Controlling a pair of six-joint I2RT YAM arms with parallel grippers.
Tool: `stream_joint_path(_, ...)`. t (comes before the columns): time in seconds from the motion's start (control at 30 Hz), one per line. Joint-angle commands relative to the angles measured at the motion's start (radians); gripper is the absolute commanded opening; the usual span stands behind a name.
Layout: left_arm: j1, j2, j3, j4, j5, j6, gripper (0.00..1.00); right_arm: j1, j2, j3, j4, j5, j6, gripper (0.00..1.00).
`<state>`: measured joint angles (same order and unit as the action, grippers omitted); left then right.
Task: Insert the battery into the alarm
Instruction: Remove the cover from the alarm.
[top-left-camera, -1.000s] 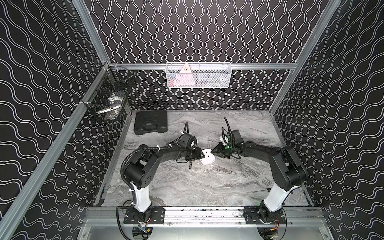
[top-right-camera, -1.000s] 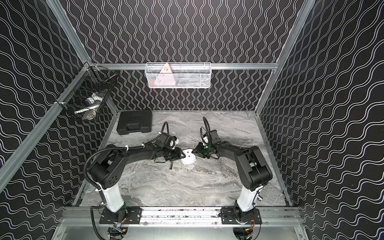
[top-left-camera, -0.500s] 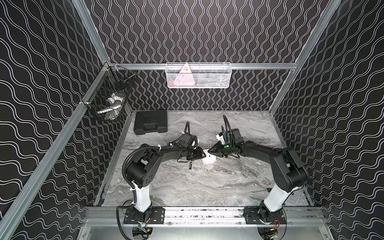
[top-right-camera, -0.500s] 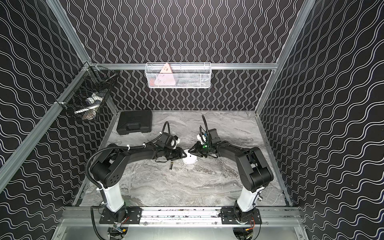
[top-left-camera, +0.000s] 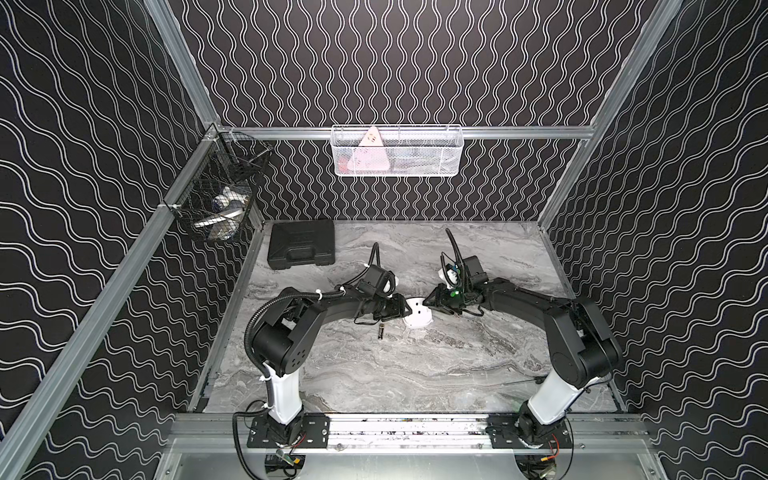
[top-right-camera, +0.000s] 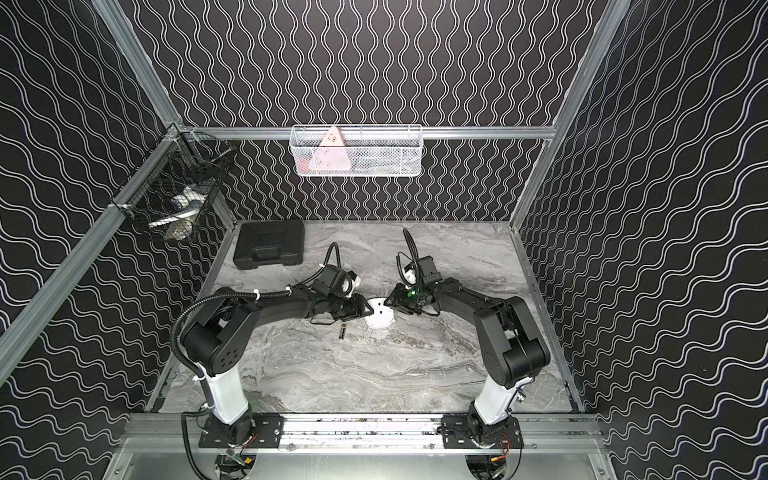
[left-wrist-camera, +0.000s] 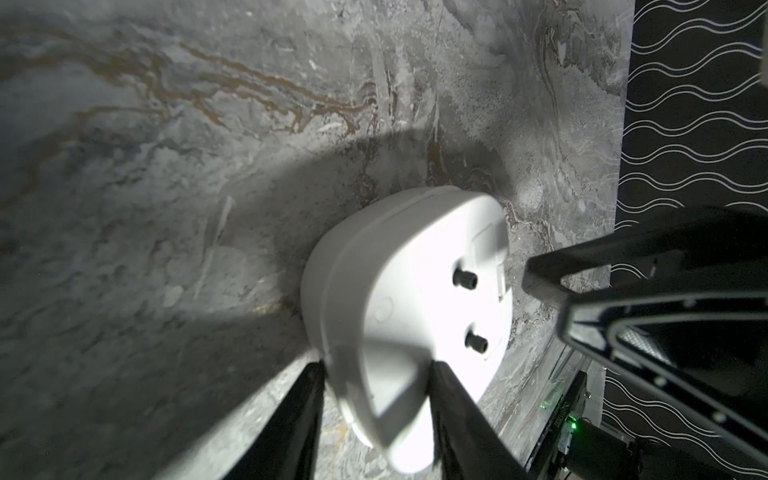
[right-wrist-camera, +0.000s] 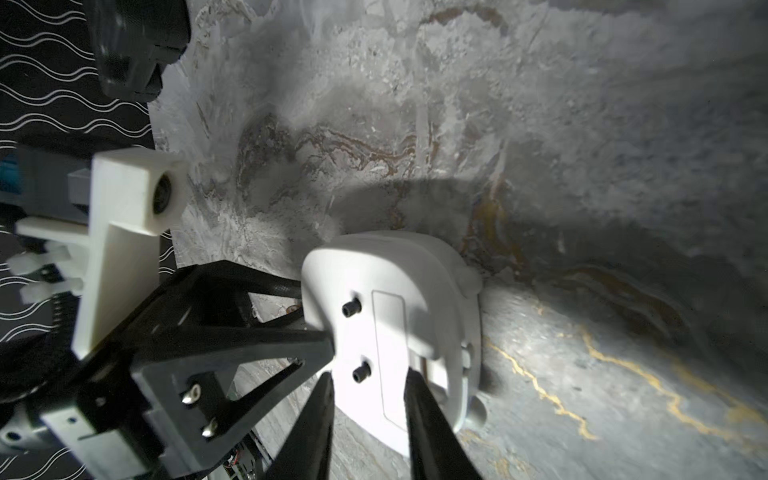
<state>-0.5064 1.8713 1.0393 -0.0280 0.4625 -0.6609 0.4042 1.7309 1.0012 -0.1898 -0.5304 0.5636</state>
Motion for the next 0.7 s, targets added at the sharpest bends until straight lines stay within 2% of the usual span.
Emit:
stream_joint_path(0.0, 0.000, 0.009, -0.001, -0.108, -0.064, 0.020, 0.45, 0.001, 0.013, 0.008, -0.021, 0.018, -0.024, 0.32)
stream_joint_path(0.37, -0.001, 0.008, -0.004, -0.104, -0.059, 0.015, 0.45, 0.001, 0.040, -0.007, 0.013, -0.001, -0.011, 0.32)
stream_joint_path(0.53, 0.000, 0.007, -0.004, -0.105, -0.058, 0.017, 0.45, 0.002, 0.052, -0.014, 0.041, -0.050, -0.001, 0.32)
stream_joint_path(0.67, -0.001, 0.009, -0.004, -0.102, -0.056, 0.016, 0.45, 0.001, 0.050, -0.010, 0.016, -0.027, -0.026, 0.33)
